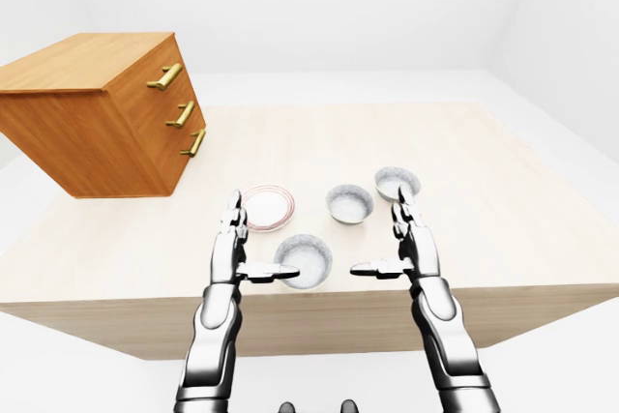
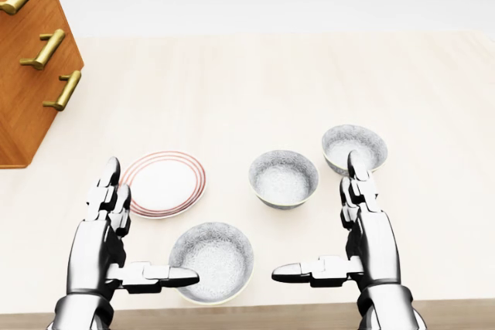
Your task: Stack the bowl at the front on the bowl in the middle.
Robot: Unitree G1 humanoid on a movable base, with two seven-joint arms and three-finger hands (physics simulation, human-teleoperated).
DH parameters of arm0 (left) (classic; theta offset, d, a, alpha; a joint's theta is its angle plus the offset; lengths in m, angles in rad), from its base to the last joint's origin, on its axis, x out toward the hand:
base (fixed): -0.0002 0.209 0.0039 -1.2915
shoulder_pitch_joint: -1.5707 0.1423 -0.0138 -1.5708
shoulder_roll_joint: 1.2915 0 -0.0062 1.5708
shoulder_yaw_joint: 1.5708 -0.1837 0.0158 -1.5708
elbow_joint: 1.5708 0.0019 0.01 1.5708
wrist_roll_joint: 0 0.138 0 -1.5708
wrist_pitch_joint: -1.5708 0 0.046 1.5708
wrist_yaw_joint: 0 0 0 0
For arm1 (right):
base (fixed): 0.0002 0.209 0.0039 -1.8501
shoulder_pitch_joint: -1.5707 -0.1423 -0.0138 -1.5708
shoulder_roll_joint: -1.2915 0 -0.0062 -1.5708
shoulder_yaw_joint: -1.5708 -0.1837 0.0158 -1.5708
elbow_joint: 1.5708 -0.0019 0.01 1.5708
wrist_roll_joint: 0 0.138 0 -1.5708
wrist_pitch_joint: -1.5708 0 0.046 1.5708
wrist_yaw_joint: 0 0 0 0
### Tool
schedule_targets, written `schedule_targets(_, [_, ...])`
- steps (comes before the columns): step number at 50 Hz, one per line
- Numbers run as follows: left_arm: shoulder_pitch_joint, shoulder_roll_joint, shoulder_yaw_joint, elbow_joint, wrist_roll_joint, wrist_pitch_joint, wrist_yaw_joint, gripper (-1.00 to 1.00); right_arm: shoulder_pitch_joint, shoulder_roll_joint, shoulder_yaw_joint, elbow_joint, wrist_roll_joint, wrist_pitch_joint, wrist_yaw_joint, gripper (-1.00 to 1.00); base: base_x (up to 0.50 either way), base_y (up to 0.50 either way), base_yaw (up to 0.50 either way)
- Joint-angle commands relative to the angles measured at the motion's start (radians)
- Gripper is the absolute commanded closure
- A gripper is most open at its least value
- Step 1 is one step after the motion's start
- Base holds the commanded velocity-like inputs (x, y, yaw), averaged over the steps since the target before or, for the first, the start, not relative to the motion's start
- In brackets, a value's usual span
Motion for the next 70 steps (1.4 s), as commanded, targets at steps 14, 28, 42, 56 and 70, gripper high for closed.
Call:
schedule_targets(14, [0.012,0.009,0.013,0.004,-0.005,-0.017,-0.035,-1.00,0.011,-0.011,-0.007,0.006,-0.047,-0.063,0.017,-1.00,0.00,0.00,0.00])
schedule_targets(28, [0.014,0.009,0.013,0.013,0.002,-0.020,-0.035,-1.00,0.023,-0.010,-0.003,-0.005,-0.073,-0.082,0.015,-1.00,0.20,-0.01,0.00])
schedule_targets(42, [0.012,0.009,0.012,0.013,0.010,-0.015,-0.029,-1.00,0.021,-0.012,-0.006,0.000,-0.077,-0.082,0.016,-1.00,0.24,-0.02,0.00])
schedule_targets(56, [0.004,0.012,0.015,0.039,0.017,-0.030,-0.025,-1.00,0.011,-0.010,-0.013,0.013,-0.050,-0.076,0.018,-1.00,0.24,-0.02,0.00])
schedule_targets(70, [0.000,0.012,0.017,0.043,0.016,-0.031,-0.022,-1.00,0.011,-0.012,-0.008,0.015,-0.065,-0.082,0.014,-1.00,0.24,-0.02,0.00])
